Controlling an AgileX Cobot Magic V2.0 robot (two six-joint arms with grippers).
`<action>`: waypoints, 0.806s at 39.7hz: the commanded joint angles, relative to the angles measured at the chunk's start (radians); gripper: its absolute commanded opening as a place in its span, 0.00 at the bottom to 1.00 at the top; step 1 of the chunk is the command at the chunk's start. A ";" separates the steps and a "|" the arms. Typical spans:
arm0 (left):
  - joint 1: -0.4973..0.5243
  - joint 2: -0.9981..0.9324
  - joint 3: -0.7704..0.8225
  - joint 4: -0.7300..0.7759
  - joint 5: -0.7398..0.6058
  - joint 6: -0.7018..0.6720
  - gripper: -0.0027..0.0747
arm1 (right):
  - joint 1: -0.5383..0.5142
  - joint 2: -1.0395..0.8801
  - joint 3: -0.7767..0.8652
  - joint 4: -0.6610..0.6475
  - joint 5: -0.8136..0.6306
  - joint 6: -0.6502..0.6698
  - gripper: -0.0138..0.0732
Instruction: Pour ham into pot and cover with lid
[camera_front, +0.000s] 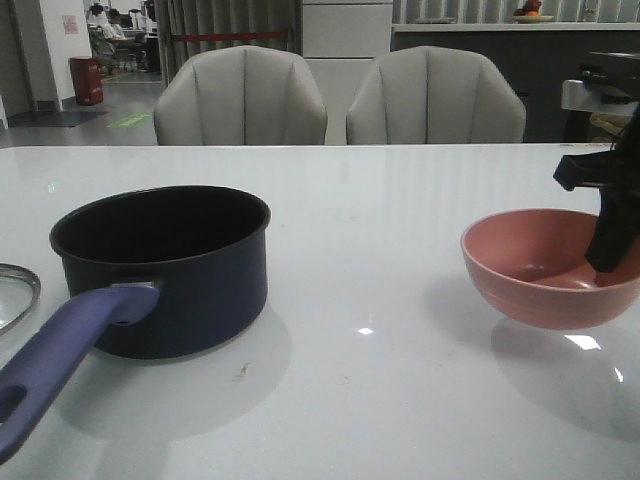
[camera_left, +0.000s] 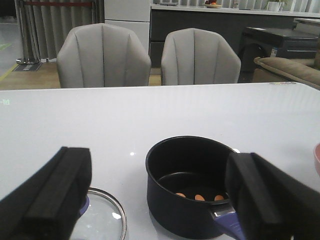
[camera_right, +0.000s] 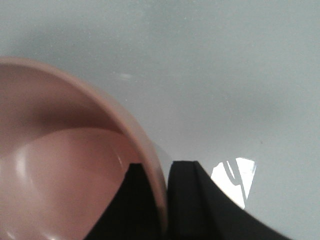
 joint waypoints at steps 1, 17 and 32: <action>-0.006 0.012 -0.029 -0.008 -0.081 -0.003 0.79 | -0.007 -0.042 -0.027 0.014 -0.020 -0.002 0.46; -0.006 0.012 -0.029 -0.008 -0.081 -0.003 0.79 | -0.005 -0.129 -0.029 -0.036 -0.089 -0.042 0.65; -0.006 0.012 -0.029 -0.008 -0.081 -0.003 0.79 | 0.084 -0.496 0.088 -0.029 -0.254 -0.066 0.64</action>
